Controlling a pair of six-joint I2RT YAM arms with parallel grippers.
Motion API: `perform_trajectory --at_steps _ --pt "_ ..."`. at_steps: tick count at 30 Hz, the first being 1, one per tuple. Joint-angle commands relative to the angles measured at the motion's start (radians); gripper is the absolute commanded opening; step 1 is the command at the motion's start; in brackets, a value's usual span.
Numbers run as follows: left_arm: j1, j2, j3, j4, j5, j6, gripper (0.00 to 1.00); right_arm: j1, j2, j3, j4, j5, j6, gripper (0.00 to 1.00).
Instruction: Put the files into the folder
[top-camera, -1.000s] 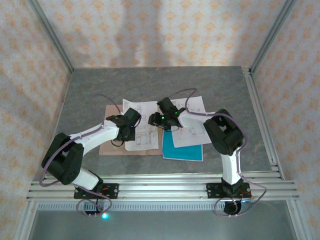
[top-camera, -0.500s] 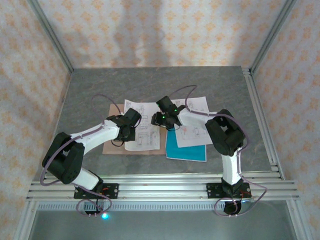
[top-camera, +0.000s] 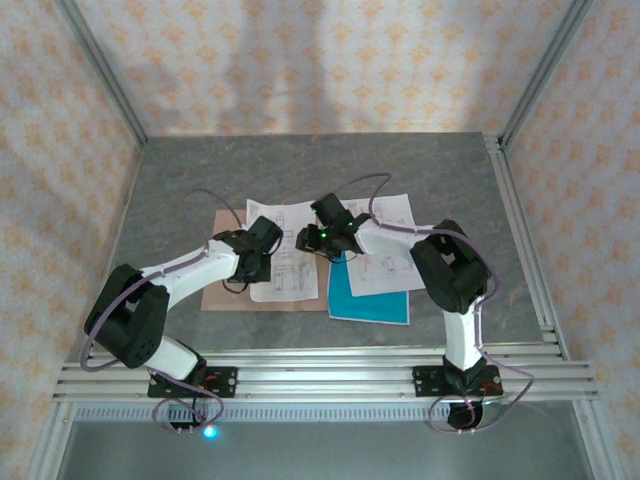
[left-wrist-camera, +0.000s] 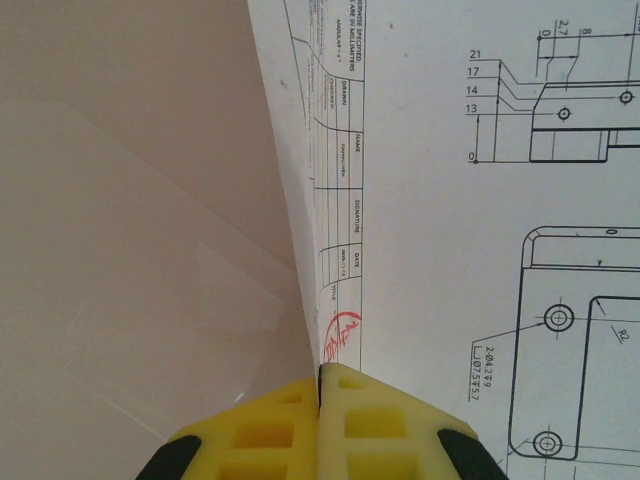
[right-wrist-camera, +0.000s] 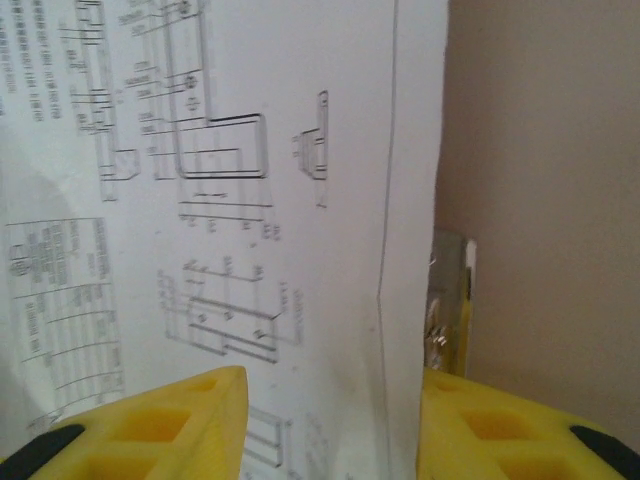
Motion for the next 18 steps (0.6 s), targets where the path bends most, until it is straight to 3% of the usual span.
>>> perform_trajectory --at_steps 1,18 --pt "0.010 0.009 0.010 0.000 -0.008 0.009 0.00 0.007 -0.066 -0.014 0.077 -0.040 0.034 0.44" --pt "0.009 -0.003 0.003 -0.006 -0.010 0.013 0.00 0.007 -0.086 -0.101 0.114 -0.095 0.062 0.37"
